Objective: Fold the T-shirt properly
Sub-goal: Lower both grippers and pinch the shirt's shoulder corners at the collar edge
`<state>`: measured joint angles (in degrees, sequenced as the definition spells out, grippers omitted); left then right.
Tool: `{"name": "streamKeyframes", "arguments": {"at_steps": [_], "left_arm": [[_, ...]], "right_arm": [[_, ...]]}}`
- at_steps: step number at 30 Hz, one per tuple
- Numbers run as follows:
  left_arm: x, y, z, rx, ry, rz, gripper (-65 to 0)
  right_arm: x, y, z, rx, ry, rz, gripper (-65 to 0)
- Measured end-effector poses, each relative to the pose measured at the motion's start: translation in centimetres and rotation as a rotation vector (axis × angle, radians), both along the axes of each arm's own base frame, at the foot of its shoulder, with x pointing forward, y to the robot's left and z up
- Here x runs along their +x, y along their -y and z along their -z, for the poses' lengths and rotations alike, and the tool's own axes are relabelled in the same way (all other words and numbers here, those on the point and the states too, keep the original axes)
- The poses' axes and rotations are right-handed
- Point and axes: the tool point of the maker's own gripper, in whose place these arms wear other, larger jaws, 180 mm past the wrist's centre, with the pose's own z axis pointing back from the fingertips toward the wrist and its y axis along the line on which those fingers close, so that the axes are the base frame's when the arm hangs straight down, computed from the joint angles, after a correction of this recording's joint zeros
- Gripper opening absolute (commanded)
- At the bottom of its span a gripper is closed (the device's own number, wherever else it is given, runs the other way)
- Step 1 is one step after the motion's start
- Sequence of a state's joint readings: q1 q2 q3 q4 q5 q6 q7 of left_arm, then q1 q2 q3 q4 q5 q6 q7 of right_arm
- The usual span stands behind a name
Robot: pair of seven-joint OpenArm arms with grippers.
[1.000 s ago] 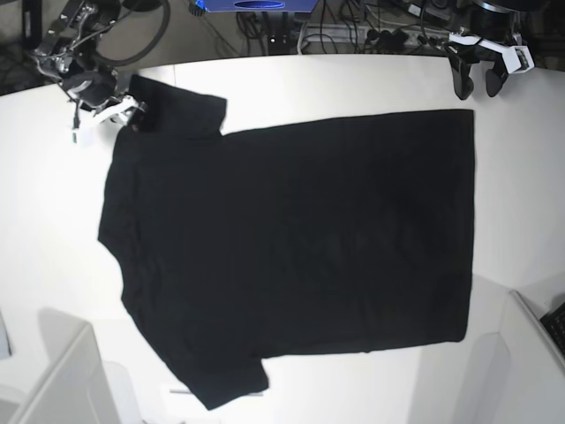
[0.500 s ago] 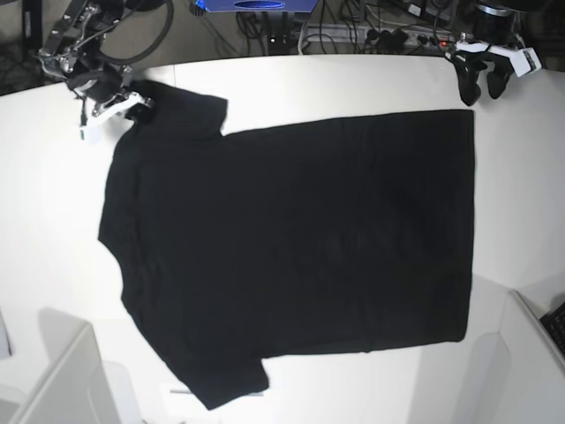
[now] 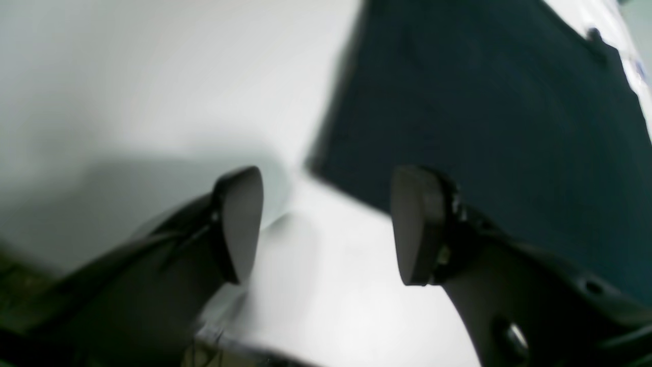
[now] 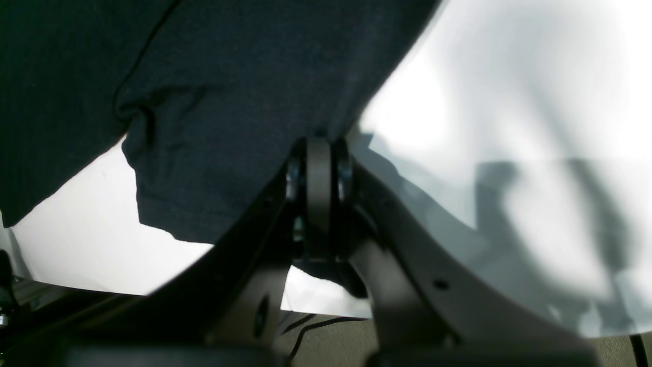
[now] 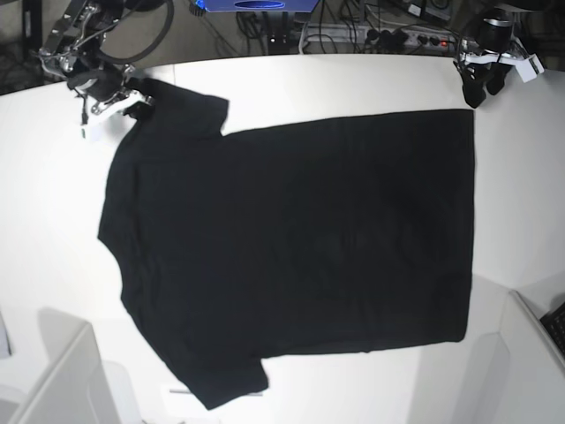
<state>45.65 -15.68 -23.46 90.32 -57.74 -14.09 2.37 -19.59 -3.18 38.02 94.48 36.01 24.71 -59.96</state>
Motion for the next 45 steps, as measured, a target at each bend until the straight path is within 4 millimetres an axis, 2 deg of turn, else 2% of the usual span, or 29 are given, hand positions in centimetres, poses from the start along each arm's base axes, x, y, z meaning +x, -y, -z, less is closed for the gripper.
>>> {"name": "streamKeyframes", "arguments": {"at_steps": [3, 8, 12, 33, 34, 36, 40, 41, 45], "left_arm": [[1.1, 0.2, -0.3, -0.005, 0.028, 0.008, -27.2], [2.6, 1.4, 1.2, -0.070, -0.028, 0.059, -27.5], [3.9, 1.1, 1.7, -0.088, -0.014, 0.045, -27.5], [4.9, 0.9, 1.9, -0.101, 0.006, 0.039, -28.1], [4.9, 0.9, 1.9, -0.101, 0.006, 0.039, -29.6], [4.8, 0.9, 2.1, -0.101, 0.001, 0.037, -37.5], [4.8, 1.1, 2.5, -0.108, -0.023, 0.041, -61.9], [4.8, 1.1, 2.6, -0.110, -0.028, 0.038, -65.0], [4.9, 1.2, 2.6, -0.111, -0.028, 0.044, -65.0]], "right_arm": [[0.0, -0.1, 0.0, 0.003, 0.000, 0.001, -65.0], [-0.1, -0.1, 0.0, 0.003, -0.001, 0.001, -65.0], [-0.1, -0.1, 0.0, 0.003, -0.001, 0.001, -65.0], [-0.1, -0.1, 0.0, 0.003, -0.001, 0.001, -65.0], [-0.1, -0.1, 0.0, 0.003, -0.001, 0.001, -65.0], [-0.1, -0.1, 0.0, 0.003, -0.001, 0.001, -65.0], [-0.1, -0.1, 0.0, 0.003, -0.001, 0.001, -65.0], [-0.1, -0.1, 0.0, 0.003, -0.001, 0.001, -65.0], [-0.1, -0.1, 0.0, 0.003, -0.001, 0.001, -65.0]]}}
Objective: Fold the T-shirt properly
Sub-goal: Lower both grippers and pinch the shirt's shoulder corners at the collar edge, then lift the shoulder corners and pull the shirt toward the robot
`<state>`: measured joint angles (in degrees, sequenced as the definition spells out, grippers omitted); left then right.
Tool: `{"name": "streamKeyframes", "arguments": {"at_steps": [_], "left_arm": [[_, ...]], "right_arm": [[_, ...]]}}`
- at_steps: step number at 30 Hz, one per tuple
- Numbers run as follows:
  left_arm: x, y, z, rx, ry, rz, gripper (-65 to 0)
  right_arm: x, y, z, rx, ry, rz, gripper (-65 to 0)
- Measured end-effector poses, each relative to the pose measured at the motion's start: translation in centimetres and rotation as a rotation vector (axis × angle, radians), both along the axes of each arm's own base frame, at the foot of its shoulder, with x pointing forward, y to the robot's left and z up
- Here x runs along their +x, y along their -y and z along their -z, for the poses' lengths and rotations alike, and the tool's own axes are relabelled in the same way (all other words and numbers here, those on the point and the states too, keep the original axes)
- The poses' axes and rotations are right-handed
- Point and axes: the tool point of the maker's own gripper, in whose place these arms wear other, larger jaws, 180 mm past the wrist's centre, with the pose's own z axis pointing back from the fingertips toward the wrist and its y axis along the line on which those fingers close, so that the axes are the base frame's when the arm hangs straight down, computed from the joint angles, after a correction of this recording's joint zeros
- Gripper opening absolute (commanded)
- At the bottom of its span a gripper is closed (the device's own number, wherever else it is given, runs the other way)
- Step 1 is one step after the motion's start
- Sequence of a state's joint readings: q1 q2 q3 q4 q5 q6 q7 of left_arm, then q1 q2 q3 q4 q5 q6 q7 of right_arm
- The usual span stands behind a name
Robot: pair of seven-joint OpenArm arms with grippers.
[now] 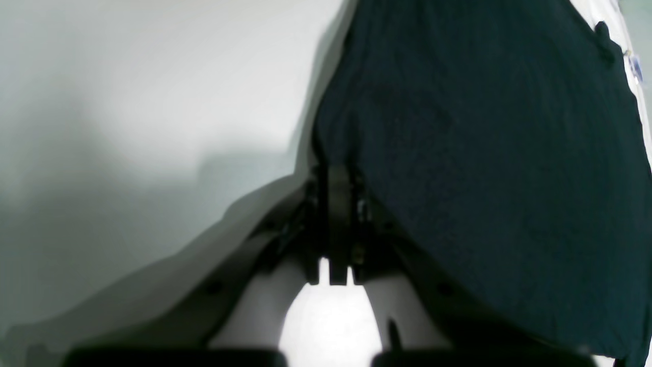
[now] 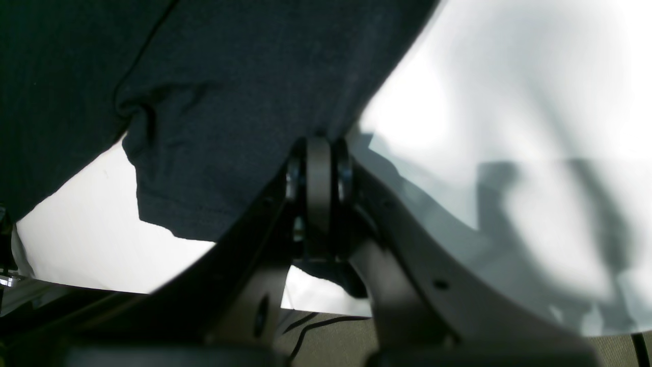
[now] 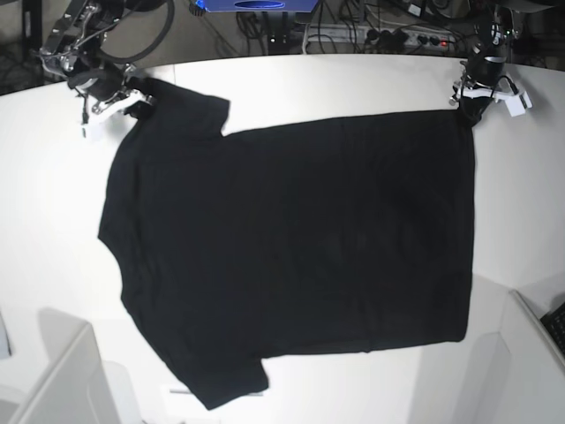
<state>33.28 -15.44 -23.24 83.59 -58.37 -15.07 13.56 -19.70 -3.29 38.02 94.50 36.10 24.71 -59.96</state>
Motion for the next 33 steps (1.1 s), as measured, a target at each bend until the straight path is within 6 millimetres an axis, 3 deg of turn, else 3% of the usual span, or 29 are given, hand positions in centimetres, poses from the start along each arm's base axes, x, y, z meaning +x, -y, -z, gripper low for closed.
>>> {"name": "streamKeyframes", "arguments": {"at_steps": [16, 20, 25, 30, 33], "left_arm": [[-1.7, -0.4, -0.2, 0.026, -0.039, 0.029, -65.0], [-2.0, 0.4, -1.3, 0.055, -0.042, 0.077, -65.0], [-0.8, 1.5, -2.9, 0.193, -0.023, 0.197, -65.0], [-2.4, 1.6, -2.4, 0.213, -0.070, 0.218, -65.0], [-2.8, 1.1, -3.8, 0.240, -0.056, 0.215, -65.0]], "right_arm": [[-2.0, 0.3, -0.7, -0.060, -0.039, -0.035, -65.0], [-2.6, 0.1, -0.6, -0.059, -0.051, -0.035, -65.0], [-4.4, -0.9, -1.2, -0.020, -0.069, -0.038, -65.0], [-5.0, -1.3, -2.7, -0.011, -0.045, -0.043, -65.0], [-5.2, -1.6, -3.2, 0.008, -0.032, -0.041, -65.0]]}}
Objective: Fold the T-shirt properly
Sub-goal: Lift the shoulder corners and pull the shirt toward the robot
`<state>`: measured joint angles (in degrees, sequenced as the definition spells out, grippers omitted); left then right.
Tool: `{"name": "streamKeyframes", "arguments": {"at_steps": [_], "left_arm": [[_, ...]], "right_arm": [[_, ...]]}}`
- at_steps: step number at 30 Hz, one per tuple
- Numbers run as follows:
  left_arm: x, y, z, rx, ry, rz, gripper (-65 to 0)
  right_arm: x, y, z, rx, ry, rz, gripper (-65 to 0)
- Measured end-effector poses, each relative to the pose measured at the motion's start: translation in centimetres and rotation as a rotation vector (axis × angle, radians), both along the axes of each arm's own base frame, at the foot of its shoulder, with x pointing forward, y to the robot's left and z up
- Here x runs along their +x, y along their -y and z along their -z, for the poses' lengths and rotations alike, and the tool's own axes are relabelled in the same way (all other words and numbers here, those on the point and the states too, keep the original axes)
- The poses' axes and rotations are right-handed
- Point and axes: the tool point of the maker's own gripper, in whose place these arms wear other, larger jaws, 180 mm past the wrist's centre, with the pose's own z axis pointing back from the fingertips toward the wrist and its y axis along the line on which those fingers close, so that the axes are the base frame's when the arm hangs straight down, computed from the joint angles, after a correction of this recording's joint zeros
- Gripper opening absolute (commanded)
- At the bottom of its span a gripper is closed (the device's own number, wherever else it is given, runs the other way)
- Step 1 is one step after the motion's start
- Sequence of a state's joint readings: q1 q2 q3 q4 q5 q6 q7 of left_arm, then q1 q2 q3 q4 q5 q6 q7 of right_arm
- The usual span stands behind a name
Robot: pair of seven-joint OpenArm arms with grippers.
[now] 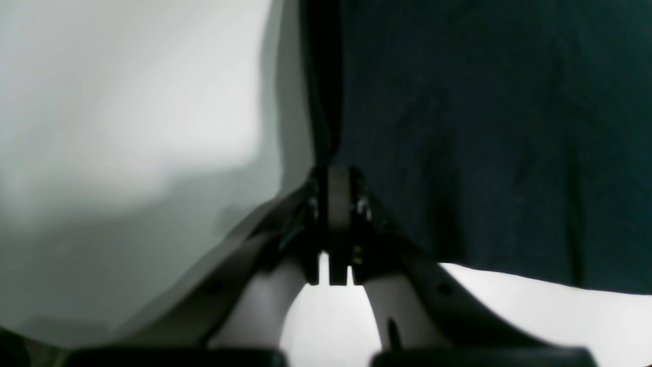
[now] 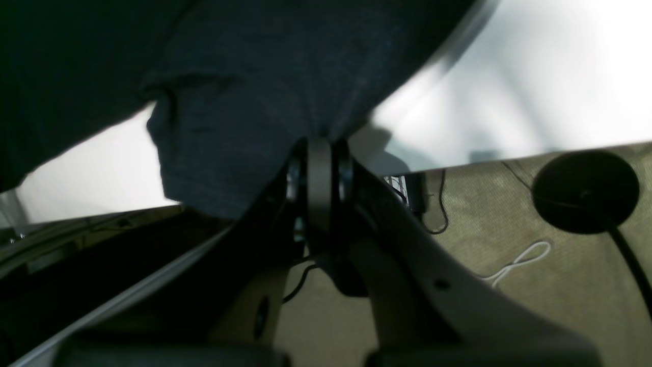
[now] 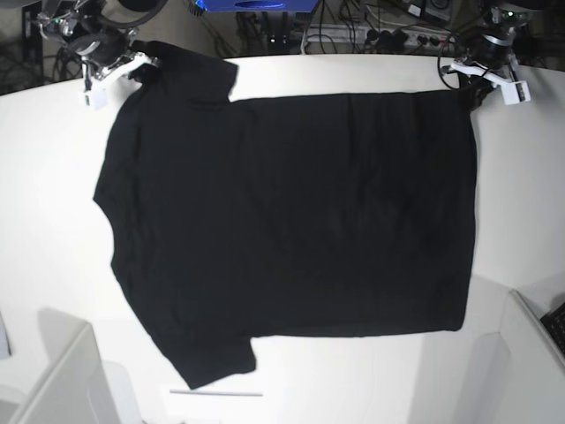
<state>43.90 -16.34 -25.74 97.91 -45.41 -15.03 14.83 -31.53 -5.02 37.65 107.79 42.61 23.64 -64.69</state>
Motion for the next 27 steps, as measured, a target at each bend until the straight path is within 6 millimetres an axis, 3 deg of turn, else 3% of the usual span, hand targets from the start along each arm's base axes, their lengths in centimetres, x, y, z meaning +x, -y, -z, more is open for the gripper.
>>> {"name": "streamKeyframes", "arguments": {"at_steps": [3, 16, 27], "left_arm": [[0.1, -1.0, -1.8, 0.037, 0.036, -0.010, -65.0], [-0.4, 0.1, -3.1, 0.045, 0.039, 0.033, -65.0], [1.3, 1.4, -5.0, 0.042, 0.103, 0.062, -65.0]], "right_arm": [[-0.5, -0.1, 0.0, 0.011, -0.008, 0.001, -65.0], [-0.7, -0.2, 0.0, 0.015, -0.009, 0.000, -65.0], [3.2, -0.1, -2.0, -0.008, 0.099, -0.017, -65.0]]}}
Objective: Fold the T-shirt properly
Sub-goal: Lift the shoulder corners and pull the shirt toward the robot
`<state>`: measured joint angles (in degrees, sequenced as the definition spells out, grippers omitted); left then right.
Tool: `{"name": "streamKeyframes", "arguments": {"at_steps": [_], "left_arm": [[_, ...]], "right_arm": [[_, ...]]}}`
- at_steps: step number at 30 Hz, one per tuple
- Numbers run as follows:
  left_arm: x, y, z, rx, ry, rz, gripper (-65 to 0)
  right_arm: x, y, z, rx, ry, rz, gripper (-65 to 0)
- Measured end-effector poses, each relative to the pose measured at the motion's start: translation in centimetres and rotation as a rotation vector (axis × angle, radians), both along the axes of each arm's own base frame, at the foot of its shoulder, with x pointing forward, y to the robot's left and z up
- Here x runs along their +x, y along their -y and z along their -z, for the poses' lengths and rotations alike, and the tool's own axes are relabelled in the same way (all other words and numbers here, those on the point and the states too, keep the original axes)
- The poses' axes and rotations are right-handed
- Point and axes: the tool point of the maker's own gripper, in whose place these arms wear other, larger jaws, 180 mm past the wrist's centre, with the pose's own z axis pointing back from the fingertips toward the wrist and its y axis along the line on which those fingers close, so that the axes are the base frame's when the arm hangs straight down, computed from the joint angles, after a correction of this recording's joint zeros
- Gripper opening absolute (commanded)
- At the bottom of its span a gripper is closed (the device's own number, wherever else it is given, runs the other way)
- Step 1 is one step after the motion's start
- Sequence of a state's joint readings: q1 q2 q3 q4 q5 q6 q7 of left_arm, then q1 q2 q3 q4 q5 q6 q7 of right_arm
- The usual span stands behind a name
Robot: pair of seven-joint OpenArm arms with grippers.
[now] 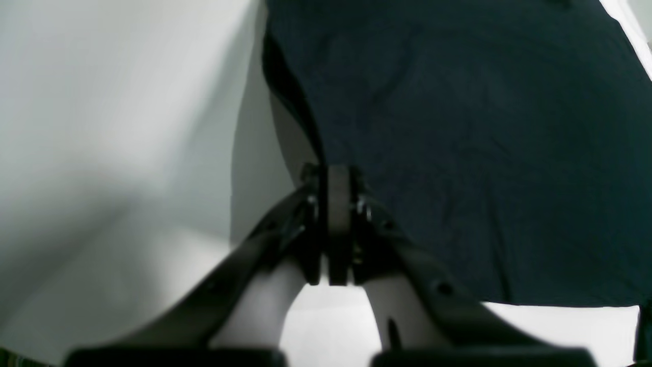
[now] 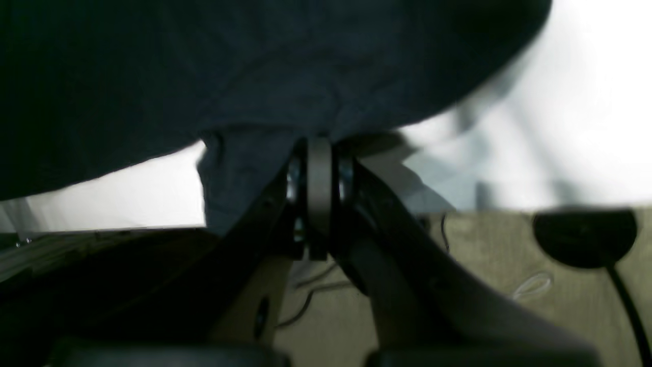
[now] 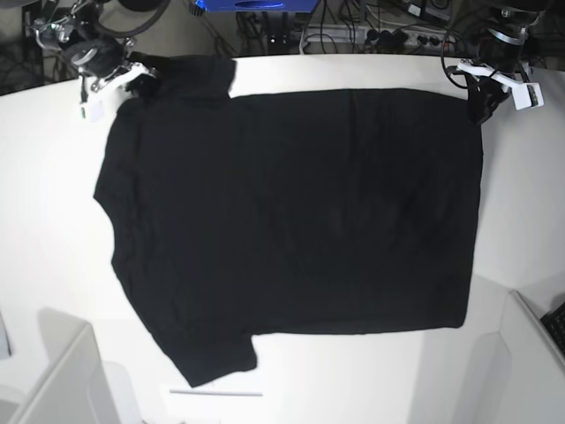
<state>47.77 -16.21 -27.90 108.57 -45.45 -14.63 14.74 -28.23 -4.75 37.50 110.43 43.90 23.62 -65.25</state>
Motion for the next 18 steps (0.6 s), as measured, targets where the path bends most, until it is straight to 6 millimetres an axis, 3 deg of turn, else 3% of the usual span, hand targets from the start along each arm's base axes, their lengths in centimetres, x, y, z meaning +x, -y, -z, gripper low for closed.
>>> {"name": "streamKeyframes", "arguments": {"at_steps": [9, 18], "left_arm": [[1.6, 1.1, 1.1, -0.058, -0.049, -0.008, -65.0], [2.4, -0.9, 0.1, -0.052, -0.048, -0.080, -65.0]], "right_arm": [[2.7, -0.2, -1.0, 0.006, 0.046, -0.019, -65.0], [5.2, -0.4, -2.0, 0.006, 0.082, -0.043, -65.0]]}}
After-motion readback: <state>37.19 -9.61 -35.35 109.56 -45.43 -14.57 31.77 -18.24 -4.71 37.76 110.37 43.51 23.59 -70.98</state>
